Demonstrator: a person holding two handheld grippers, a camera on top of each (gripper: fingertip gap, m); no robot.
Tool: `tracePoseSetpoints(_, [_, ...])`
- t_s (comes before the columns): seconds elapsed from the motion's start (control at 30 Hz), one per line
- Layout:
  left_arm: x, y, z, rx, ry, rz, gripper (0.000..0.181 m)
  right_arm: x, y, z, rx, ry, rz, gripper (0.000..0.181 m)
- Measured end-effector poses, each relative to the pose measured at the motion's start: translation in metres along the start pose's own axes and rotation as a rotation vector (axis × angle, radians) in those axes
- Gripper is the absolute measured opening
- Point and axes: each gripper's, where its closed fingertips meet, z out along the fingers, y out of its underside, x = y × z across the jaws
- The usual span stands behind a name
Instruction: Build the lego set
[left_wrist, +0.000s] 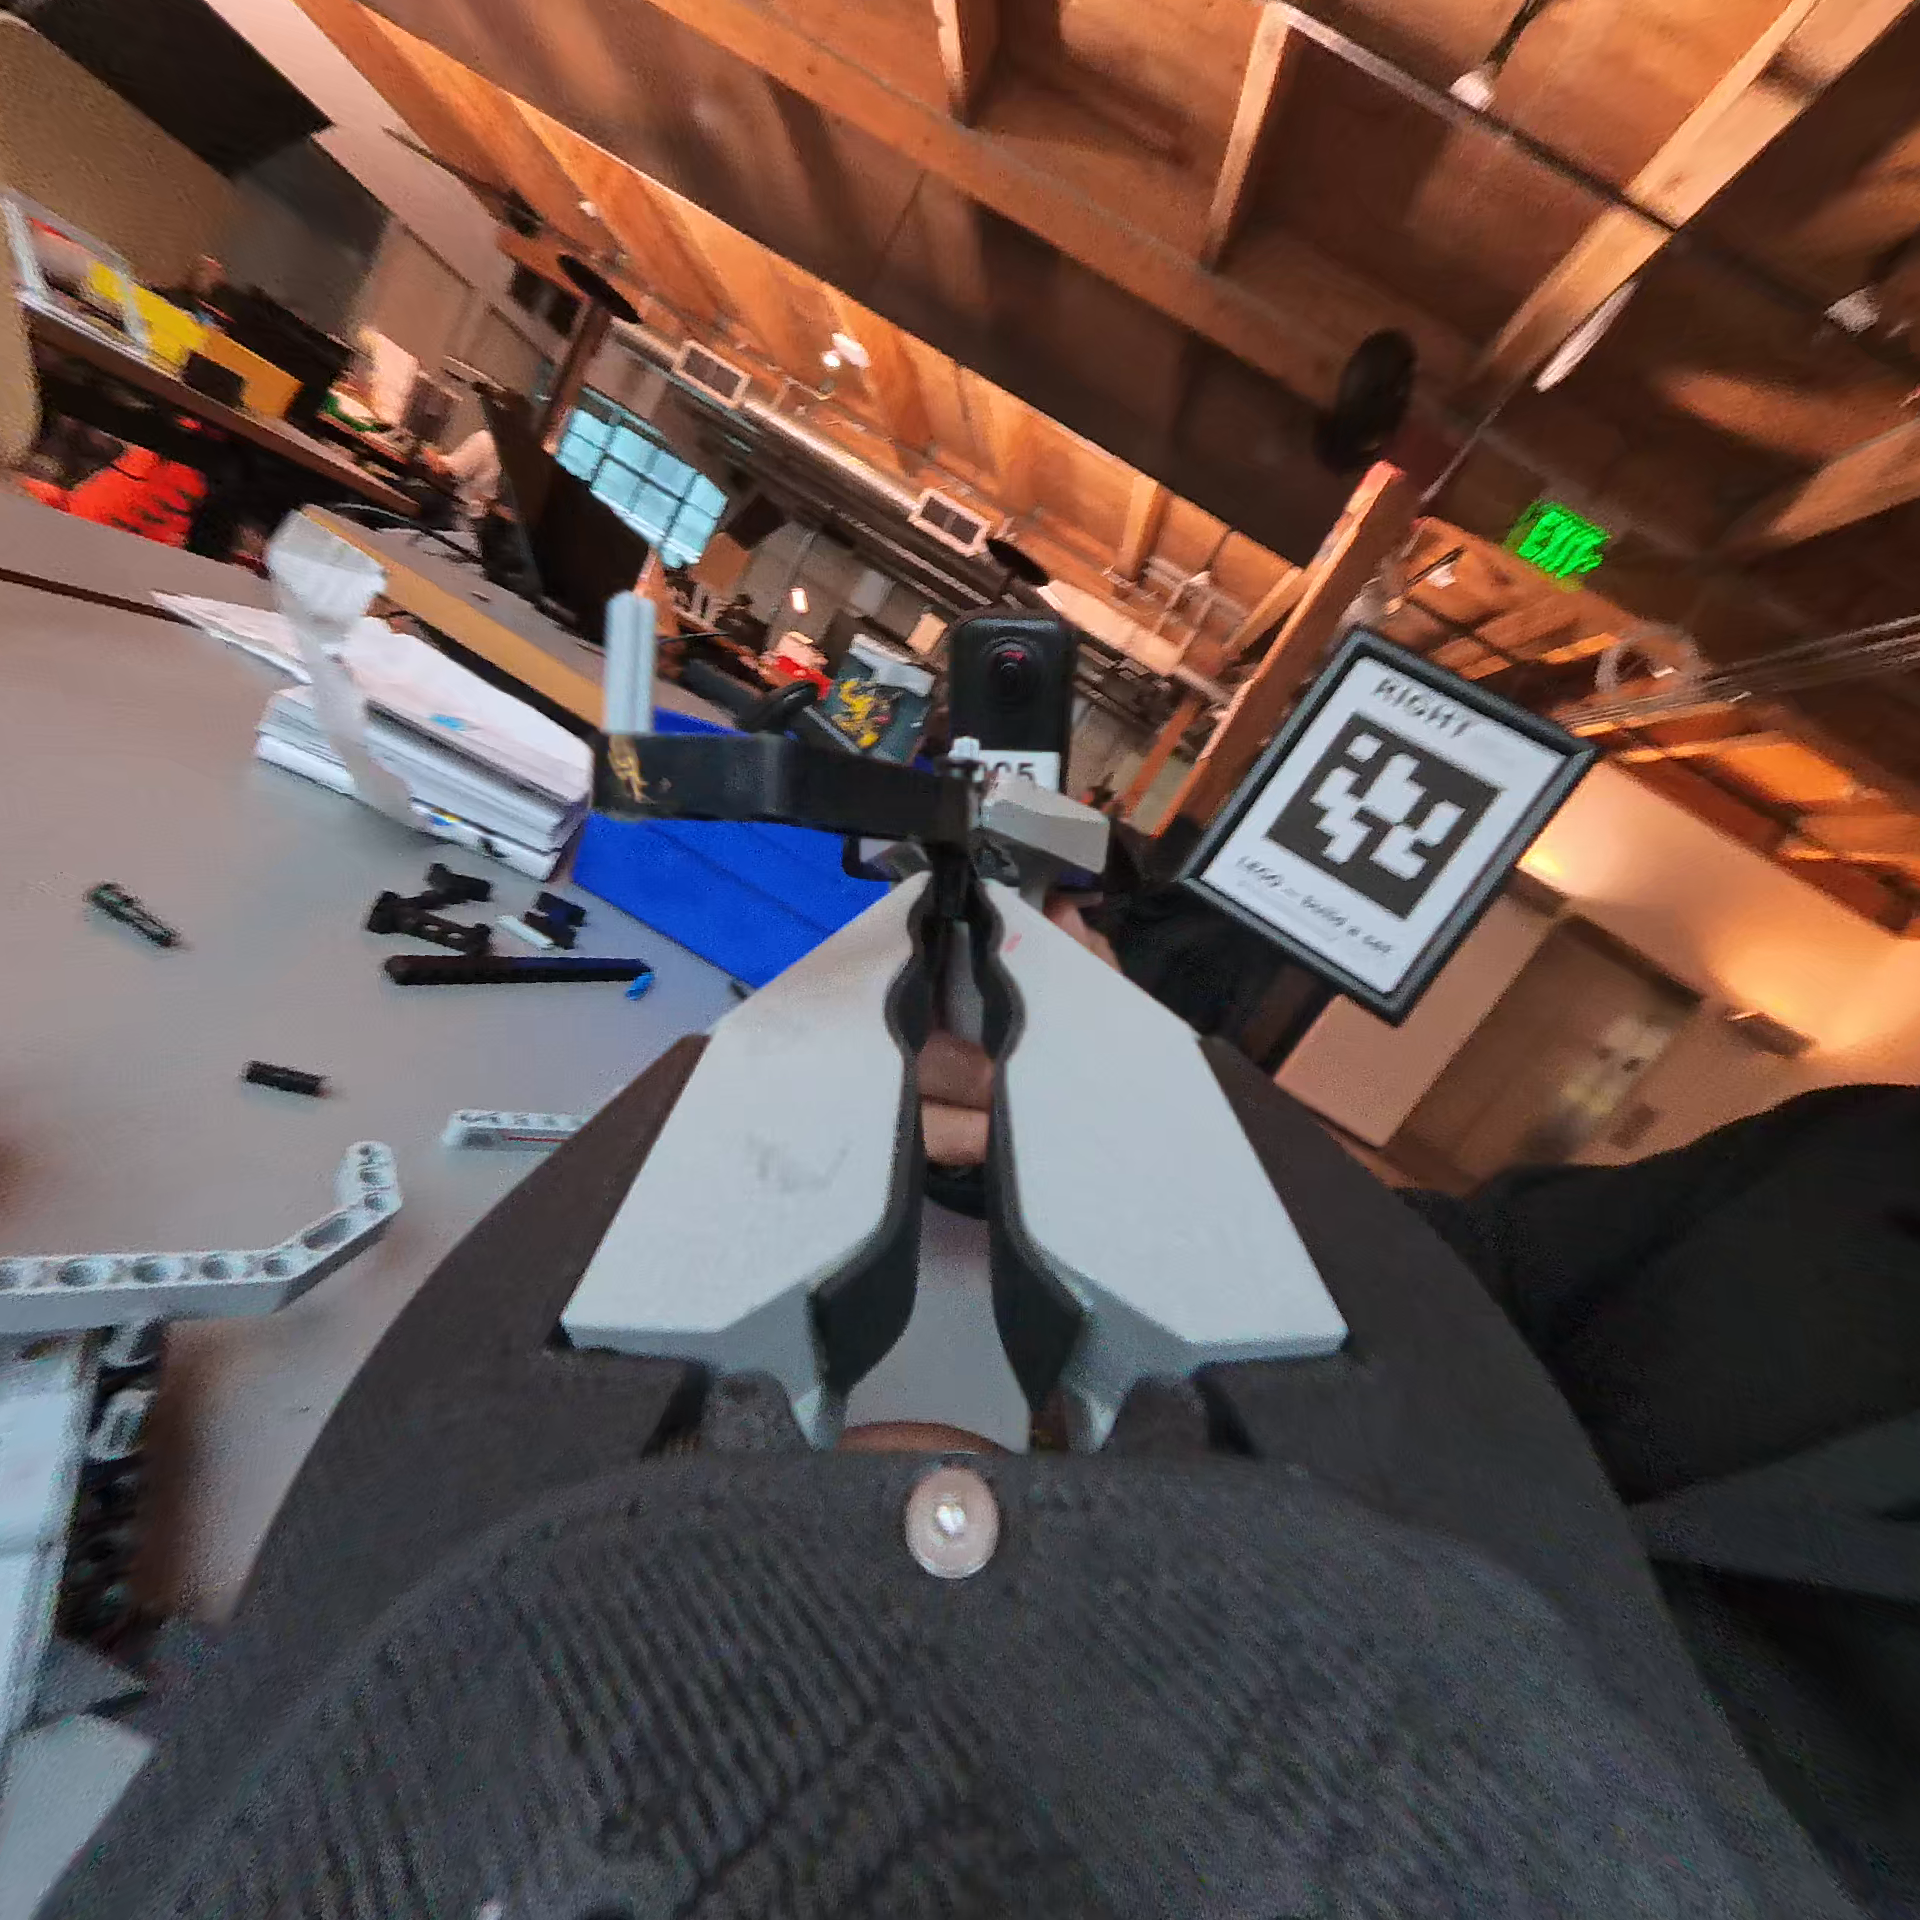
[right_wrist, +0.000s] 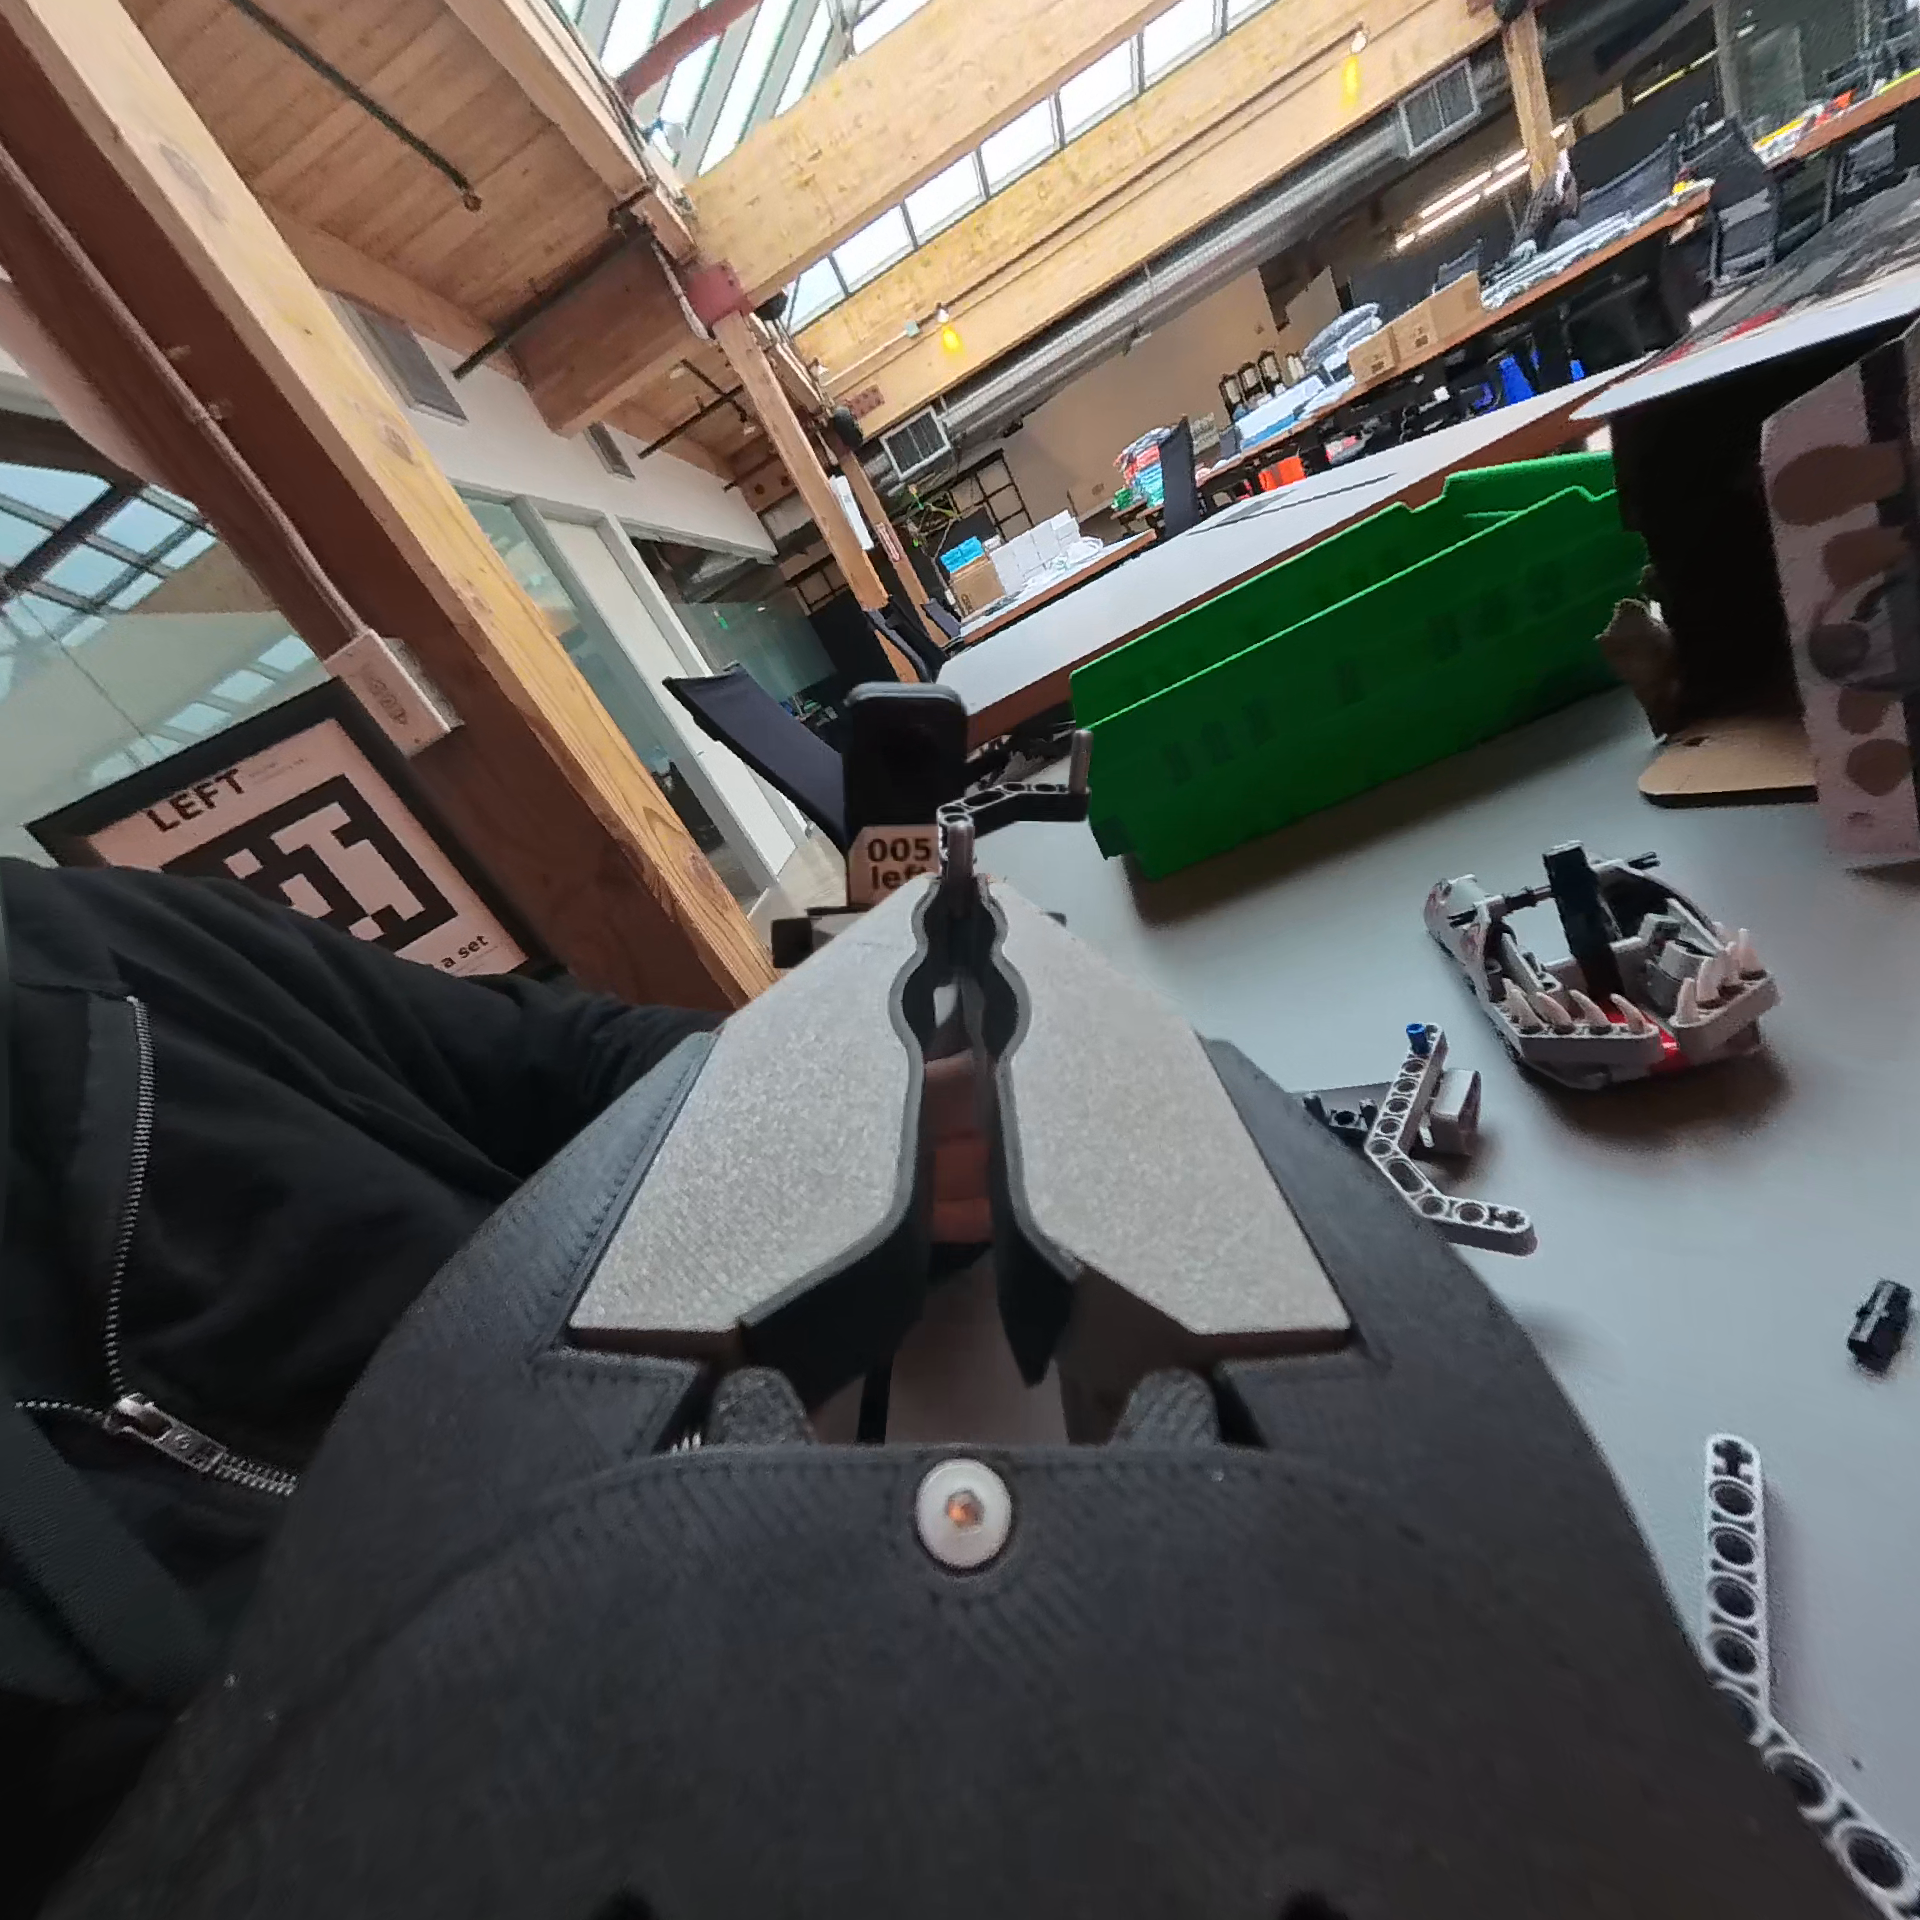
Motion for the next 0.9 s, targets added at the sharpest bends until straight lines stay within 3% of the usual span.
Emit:
tracePoseSetpoints(0.3, [0.008,0.002,0.001,-0.052,0.054,0.001,0.003,-0.006,-0.001,-0.004,-0.013,-0.031,-0.046,0.001])
tracePoseSetpoints(0.57, [0.011,-0.011,0.000,0.028,0.041,0.012,0.024,-0.005,0.002,-0.007,-0.032,-0.045,-0.023,0.000])
tracePoseSetpoints(0.63, [0.010,-0.015,-0.004,0.033,0.042,0.026,0.006,-0.007,0.002,-0.006,-0.024,-0.059,-0.015,0.000])
tracePoseSetpoints(0.9, [0.004,-0.015,-0.006,0.033,0.010,0.026,0.005,-0.004,0.003,-0.003,0.015,-0.071,0.026,0.003])
